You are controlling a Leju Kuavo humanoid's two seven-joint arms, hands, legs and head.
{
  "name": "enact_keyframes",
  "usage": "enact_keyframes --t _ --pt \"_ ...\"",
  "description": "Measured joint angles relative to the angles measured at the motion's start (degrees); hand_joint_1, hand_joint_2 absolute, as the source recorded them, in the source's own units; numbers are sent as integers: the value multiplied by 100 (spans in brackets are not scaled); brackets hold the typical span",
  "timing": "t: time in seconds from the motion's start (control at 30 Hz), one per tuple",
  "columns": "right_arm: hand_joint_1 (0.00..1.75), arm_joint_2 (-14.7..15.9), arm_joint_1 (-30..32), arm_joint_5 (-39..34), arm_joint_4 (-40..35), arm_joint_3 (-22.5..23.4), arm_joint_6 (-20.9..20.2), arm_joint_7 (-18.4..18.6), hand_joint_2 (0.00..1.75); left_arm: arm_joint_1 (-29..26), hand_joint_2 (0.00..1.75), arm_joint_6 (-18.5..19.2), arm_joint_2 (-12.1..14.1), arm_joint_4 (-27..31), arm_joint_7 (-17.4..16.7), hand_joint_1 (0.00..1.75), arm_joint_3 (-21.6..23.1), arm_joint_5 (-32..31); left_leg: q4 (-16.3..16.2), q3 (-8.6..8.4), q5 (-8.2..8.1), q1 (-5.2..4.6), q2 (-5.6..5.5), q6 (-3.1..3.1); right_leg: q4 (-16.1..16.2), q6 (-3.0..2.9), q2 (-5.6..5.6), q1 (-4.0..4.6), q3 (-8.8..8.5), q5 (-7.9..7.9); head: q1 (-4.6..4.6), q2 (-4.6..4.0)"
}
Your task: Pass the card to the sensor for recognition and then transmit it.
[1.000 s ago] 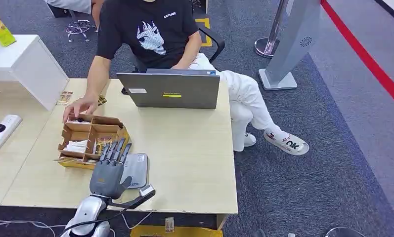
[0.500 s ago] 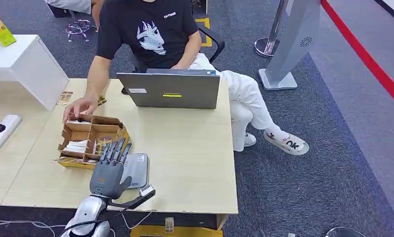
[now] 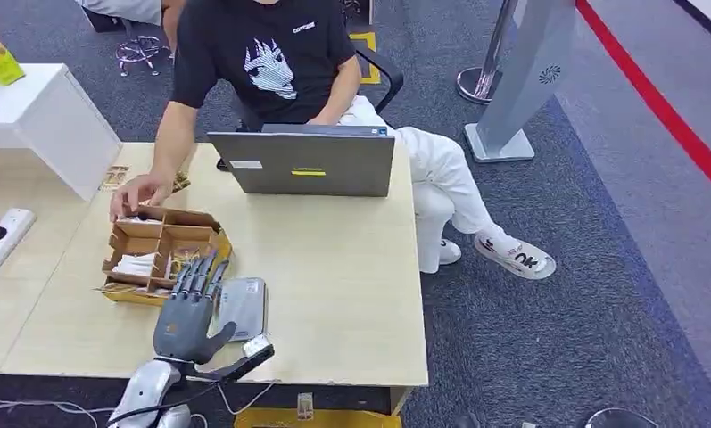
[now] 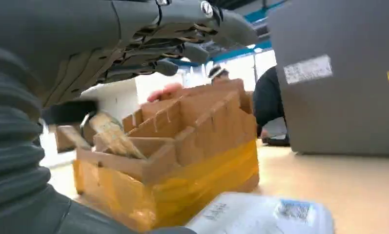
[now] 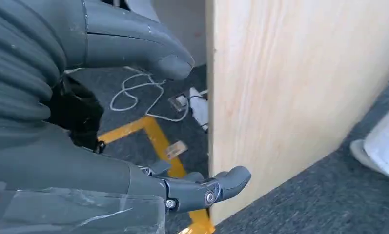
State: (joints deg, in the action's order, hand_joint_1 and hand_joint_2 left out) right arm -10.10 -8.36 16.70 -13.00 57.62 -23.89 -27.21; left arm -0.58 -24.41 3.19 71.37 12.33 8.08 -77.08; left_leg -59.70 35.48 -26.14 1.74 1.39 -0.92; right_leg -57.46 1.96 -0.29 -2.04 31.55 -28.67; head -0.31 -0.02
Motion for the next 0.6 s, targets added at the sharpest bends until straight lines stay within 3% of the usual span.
enact_keyframes --t 0.17,0.6 --pt "0 13 35 -22 0 13 -11 -15 175 -284 175 166 190 709 83 0 -319 126 2 3 0 1 -18 0 0 -5 -22 1 -5 -7 -2 0" --pt "0 13 38 -22 0 15 -17 -15 175 -419 175 198 214 1041 105 0 -459 113 1 2 1 0 -17 0 0 -5 -21 0 -8 -5 -4 0"
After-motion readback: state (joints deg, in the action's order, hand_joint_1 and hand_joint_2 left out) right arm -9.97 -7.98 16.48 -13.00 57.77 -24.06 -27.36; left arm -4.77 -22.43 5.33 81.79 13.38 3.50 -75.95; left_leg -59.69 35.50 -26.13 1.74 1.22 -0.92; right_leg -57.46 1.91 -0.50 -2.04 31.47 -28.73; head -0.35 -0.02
